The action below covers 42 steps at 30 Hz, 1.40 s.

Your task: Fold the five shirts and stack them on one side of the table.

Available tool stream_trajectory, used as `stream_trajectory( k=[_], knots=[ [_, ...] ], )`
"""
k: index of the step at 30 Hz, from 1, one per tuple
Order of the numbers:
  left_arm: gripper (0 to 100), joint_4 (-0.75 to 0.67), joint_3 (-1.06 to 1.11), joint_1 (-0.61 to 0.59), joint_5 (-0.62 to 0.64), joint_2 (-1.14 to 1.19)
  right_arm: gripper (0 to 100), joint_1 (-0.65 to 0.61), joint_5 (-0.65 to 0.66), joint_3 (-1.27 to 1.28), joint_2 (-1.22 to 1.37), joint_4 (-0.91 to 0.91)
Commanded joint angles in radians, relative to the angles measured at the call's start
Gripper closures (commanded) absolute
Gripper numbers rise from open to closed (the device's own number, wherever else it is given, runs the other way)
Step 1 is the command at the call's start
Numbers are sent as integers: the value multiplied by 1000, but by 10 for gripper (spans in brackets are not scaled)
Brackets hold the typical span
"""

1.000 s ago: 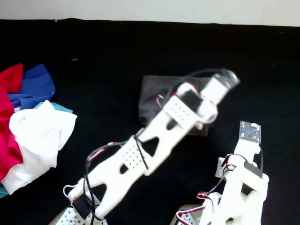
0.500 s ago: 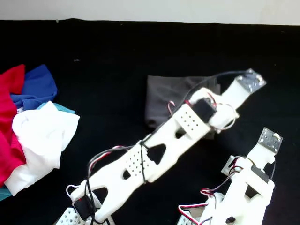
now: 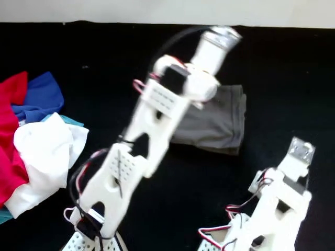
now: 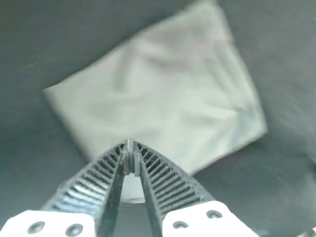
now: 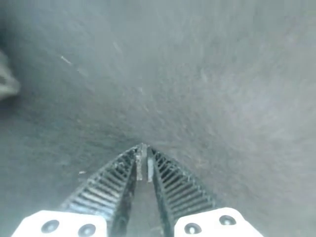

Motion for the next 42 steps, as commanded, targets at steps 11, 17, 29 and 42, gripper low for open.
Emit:
stream_trajectory(
  k=[11,17,29,42],
  knots=[
    [990,-72,1136,-251,-11,-769,988,-381,-21,-593,44,315],
    [990,-643,1905,-344,-12,-1061,940,-498,-23,-725,308,320],
    [990,-1157,2169,-476,-83,-866,869,-558,-23,-932,691,329],
    [990,-976,1890,-473,-81,-595,986,-492,-23,-1067,885,346]
  ],
)
